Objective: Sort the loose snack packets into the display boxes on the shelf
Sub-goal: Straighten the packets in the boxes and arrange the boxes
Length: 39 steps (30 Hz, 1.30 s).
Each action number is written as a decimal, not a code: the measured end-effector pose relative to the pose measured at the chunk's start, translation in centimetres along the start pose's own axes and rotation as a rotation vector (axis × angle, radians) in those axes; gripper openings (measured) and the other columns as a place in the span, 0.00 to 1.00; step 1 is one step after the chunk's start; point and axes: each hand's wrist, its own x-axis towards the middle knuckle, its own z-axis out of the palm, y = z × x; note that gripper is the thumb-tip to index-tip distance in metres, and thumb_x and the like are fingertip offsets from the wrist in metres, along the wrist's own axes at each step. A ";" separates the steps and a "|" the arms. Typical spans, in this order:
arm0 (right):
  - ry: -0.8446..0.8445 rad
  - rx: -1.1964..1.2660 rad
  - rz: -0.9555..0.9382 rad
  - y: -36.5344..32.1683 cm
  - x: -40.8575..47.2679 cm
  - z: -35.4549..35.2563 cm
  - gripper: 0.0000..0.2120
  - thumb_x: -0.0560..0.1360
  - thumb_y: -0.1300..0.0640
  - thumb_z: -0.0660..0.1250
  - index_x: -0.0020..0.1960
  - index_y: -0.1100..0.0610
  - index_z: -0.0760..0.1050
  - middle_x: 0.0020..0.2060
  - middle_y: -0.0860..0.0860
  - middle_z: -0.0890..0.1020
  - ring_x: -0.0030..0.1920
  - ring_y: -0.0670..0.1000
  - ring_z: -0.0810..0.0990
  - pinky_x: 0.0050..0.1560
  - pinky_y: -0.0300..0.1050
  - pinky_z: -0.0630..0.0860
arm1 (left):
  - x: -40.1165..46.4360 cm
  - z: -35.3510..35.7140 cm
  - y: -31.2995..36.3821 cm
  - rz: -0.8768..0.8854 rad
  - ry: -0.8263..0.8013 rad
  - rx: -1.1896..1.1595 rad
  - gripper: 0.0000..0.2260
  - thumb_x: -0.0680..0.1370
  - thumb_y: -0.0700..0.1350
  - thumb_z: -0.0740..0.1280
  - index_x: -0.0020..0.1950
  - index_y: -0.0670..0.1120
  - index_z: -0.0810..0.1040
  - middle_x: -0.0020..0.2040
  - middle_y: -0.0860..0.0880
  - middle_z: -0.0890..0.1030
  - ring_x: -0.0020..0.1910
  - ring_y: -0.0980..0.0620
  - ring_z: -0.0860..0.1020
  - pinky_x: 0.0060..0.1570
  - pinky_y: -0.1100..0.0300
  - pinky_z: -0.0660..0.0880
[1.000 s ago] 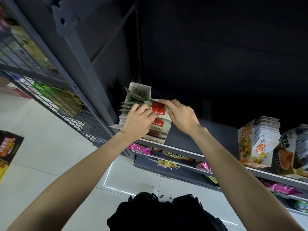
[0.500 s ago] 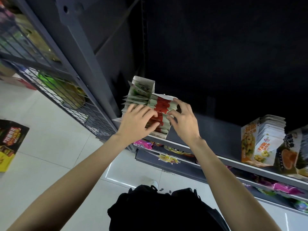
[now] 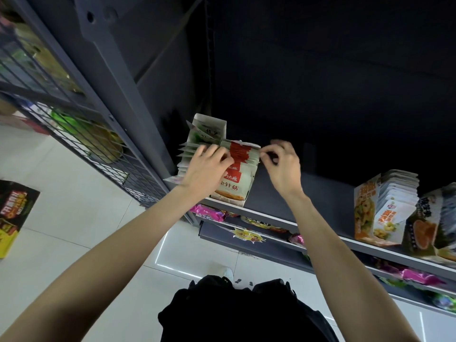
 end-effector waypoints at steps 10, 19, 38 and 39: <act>-0.113 -0.049 0.001 -0.3 -5.7 1.8 0.16 0.76 0.56 0.68 0.63 0.57 0.74 0.49 0.51 0.80 0.38 0.45 0.79 0.45 0.41 0.79 | -3.5 1.8 2.3 -0.087 -0.199 0.077 0.28 0.78 0.53 0.56 0.76 0.44 0.57 0.75 0.45 0.62 0.74 0.48 0.60 0.72 0.38 0.52; -0.082 0.062 0.103 -1.0 -6.3 2.8 0.19 0.77 0.59 0.65 0.67 0.61 0.71 0.53 0.56 0.79 0.46 0.49 0.81 0.51 0.38 0.76 | -2.5 2.0 4.6 -0.071 -0.126 -0.276 0.25 0.76 0.41 0.64 0.72 0.37 0.65 0.72 0.41 0.66 0.73 0.46 0.63 0.72 0.52 0.56; -0.111 -0.273 -0.073 -1.4 3.2 1.2 0.08 0.77 0.61 0.64 0.49 0.59 0.81 0.44 0.53 0.82 0.42 0.54 0.80 0.43 0.46 0.76 | 4.5 1.1 -0.3 0.012 0.011 0.024 0.07 0.67 0.42 0.75 0.44 0.49 0.84 0.39 0.50 0.81 0.41 0.47 0.78 0.42 0.56 0.75; -0.111 -0.269 -0.106 -1.3 3.0 1.1 0.08 0.77 0.60 0.64 0.52 0.59 0.80 0.45 0.54 0.82 0.43 0.54 0.80 0.43 0.47 0.76 | 4.6 1.1 -0.4 0.032 0.004 0.060 0.06 0.68 0.42 0.75 0.43 0.50 0.85 0.39 0.51 0.81 0.41 0.48 0.78 0.43 0.56 0.74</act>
